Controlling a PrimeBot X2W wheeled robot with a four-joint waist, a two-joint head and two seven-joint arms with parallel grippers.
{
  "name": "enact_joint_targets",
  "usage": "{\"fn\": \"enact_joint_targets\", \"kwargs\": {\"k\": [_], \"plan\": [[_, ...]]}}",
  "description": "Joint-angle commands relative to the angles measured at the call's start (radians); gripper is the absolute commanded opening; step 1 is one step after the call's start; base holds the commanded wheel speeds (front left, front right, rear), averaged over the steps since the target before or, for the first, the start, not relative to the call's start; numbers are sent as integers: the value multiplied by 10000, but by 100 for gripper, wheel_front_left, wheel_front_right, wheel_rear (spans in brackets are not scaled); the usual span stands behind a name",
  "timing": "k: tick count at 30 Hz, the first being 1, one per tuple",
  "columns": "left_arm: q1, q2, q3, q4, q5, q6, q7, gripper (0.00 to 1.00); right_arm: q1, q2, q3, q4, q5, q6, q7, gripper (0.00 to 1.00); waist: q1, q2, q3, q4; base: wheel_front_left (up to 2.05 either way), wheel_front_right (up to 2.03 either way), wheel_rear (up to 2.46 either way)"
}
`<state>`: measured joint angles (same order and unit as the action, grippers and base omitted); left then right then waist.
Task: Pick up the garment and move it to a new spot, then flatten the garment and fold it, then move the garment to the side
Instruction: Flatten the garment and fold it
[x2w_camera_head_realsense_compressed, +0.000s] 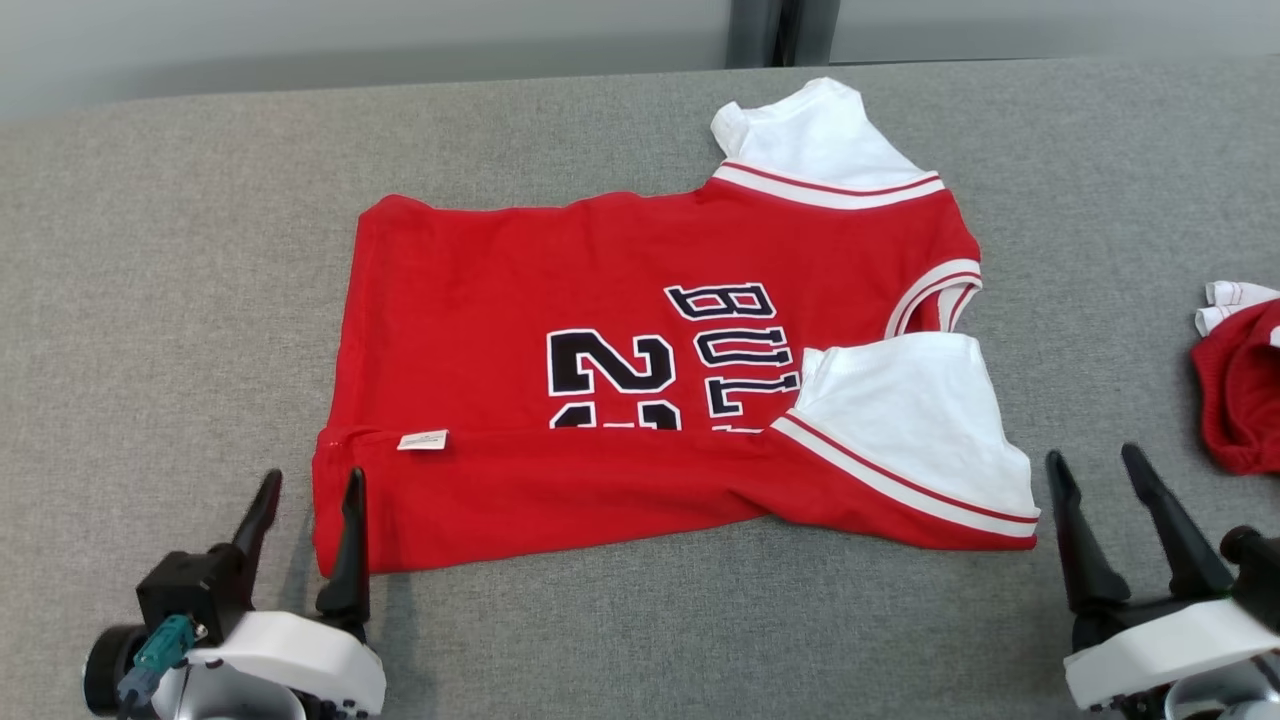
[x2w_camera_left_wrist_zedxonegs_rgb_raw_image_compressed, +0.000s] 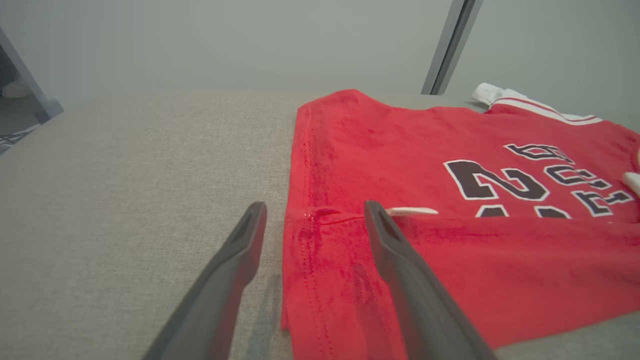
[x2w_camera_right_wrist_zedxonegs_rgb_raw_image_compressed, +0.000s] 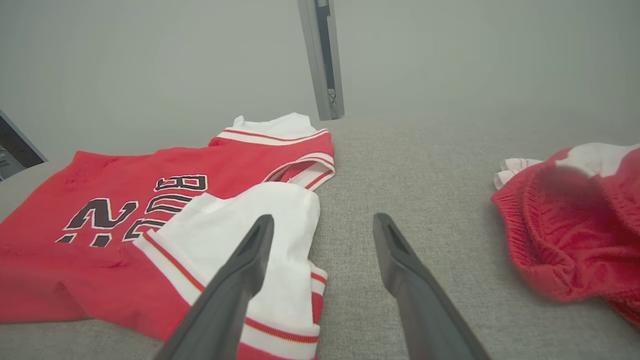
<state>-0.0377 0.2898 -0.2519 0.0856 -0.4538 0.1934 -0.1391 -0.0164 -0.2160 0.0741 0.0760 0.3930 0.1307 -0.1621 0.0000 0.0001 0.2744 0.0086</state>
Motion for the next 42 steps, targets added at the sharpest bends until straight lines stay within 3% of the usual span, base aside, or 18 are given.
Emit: {"fn": "enact_joint_targets", "kwargs": {"k": [1, 6, 15, 16, 17, 18, 19, 29, 35, 42], "plan": [[81, 3, -2, 75, -101, -71, 66, 100, 80, -30, 35, 100, 24, 1, 40, 100, 0, -1, 55, 21, 0, 0, 0], [379, -155, 44, 315, -503, -51, 307, 100, -2, 46, 493, 726, 257, 1, 76, 100, 0, -1, 261, 61, 0, 0, 0], [167, -236, -61, 1216, -1348, -524, 1345, 100, -487, -47, 1127, 1783, 701, 1, 88, 100, 0, -1, 489, 42, 0, 0, 0], [168, -239, -83, 1276, -1466, -600, 1521, 93, -538, -57, 1163, 1866, 778, 1, 89, 100, 0, -1, 494, 37, 0, 0, 0], [183, -230, -133, 1326, -1563, -684, 1700, 36, -575, -73, 1239, 1935, 880, 1, 172, 49, 0, -1, 497, 38, 0, 0, 0], [180, -208, -155, 1353, -1604, -727, 1779, 0, -617, -103, 1297, 1971, 931, 1, 180, 30, 0, -1, 502, 37, 0, 0, 0], [177, -189, -231, 1397, -1729, -838, 2027, 0, -663, -131, 1311, 2015, 988, 1, 150, 0, 0, -1, 504, 43, 0, 0, 0], [323, 690, 102, 463, -1854, -966, 2396, 0, -433, -593, 982, 869, 1549, 0, 581, 0, 0, -1, 409, 115, 0, 0, 0], [881, 1126, 284, -788, -1957, -627, 3002, 0, 505, -749, 118, -500, 1326, -3, 1406, 0, 0, -1, 217, 165, 0, 0, 0], [1702, 1168, 165, -1881, -2113, -280, 3567, 0, 1621, -320, -486, -1496, 974, -2, 2159, 0, 0, -1, 141, 160, 0, 0, 0]]}}
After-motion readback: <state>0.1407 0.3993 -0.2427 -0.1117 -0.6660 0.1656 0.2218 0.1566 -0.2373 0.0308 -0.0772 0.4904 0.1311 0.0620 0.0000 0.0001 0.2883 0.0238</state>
